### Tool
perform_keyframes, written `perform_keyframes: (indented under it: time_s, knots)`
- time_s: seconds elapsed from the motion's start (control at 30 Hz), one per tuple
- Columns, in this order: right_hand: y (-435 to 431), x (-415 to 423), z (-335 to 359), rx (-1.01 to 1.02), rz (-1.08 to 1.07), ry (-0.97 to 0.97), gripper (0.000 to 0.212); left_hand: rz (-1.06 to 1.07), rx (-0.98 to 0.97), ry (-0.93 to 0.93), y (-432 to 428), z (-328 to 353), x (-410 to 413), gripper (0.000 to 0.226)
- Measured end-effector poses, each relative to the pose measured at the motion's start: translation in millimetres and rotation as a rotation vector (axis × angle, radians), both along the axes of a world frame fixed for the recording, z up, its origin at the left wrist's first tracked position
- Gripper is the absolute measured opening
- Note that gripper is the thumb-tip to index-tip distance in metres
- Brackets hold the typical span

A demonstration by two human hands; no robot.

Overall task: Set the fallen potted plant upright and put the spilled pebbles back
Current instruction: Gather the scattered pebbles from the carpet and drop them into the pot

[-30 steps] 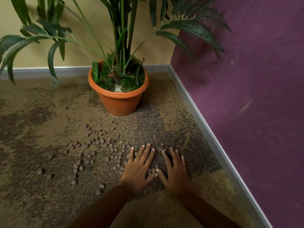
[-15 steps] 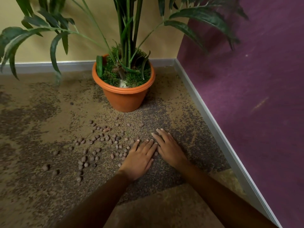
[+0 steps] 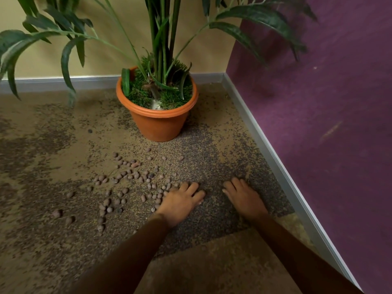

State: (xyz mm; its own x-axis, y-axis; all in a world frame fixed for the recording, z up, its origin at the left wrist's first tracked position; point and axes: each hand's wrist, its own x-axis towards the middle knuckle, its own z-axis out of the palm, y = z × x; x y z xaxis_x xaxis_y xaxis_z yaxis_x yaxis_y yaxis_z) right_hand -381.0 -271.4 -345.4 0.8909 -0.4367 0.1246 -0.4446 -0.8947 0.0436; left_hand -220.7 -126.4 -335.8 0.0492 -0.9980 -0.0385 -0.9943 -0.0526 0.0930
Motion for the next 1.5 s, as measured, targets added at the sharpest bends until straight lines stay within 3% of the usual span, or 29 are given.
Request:
perform_keyframes:
  time_s: [0.07,0.23,0.37,0.47,0.53,0.67,0.77,0.87,0.93,1.1,1.23,1.4,1.5]
  knots:
    - [-0.9,-2.0,0.5,0.032,-0.030,0.058,0.018,0.028,0.108,0.041,-4.0,-0.5,-6.8,0.039]
    - [-2.4,2.0,-1.3,0.151,-0.144,0.179,0.034,0.146,0.104,0.045,-9.8,0.4,-18.8,0.037]
    - [1.2,10.4,6.7,0.375,-0.349,-0.099,0.021,0.319,0.131,0.165,-10.2,5.3,-14.5,0.030]
    - [8.6,24.4,19.9,0.611,-0.482,-0.357,0.015,0.475,0.022,0.477,-8.0,8.9,-6.1,0.020]
    - [16.8,39.6,28.4,0.891,-0.581,-0.458,0.017,0.590,-0.101,0.730,-8.7,17.0,-1.8,0.020]
    - [46.4,72.6,44.6,1.710,-0.850,-0.587,0.028,0.856,-0.260,1.086,-22.2,25.7,9.1,0.018]
    - [65.6,88.3,54.9,2.027,-0.909,-0.595,0.031,0.880,-0.371,1.230,-27.8,36.1,8.4,0.019]
    - [73.1,96.4,68.6,2.218,-0.836,-0.586,0.036,0.739,-0.468,1.175,-24.3,51.4,0.9,0.017]
    - [71.3,101.8,75.6,2.279,-0.802,-0.615,0.042,0.588,-0.496,0.991,-20.2,58.6,-4.6,0.016]
    - [55.4,117.8,90.6,2.215,-0.840,-0.748,0.043,0.389,-0.391,0.677,-18.4,70.7,-0.6,0.013]
    - [43.8,131.2,111.3,2.153,-0.862,-0.835,0.047,0.290,-0.327,0.542,-17.9,85.7,14.9,0.033]
    - [23.4,168.9,150.6,2.183,-0.829,-1.107,0.040,0.427,-0.581,0.395,-13.2,113.6,57.0,0.042]
    - [14.3,197.6,179.3,2.157,-0.798,-1.166,0.036,0.539,-0.501,0.264,-11.1,119.4,87.5,0.050]
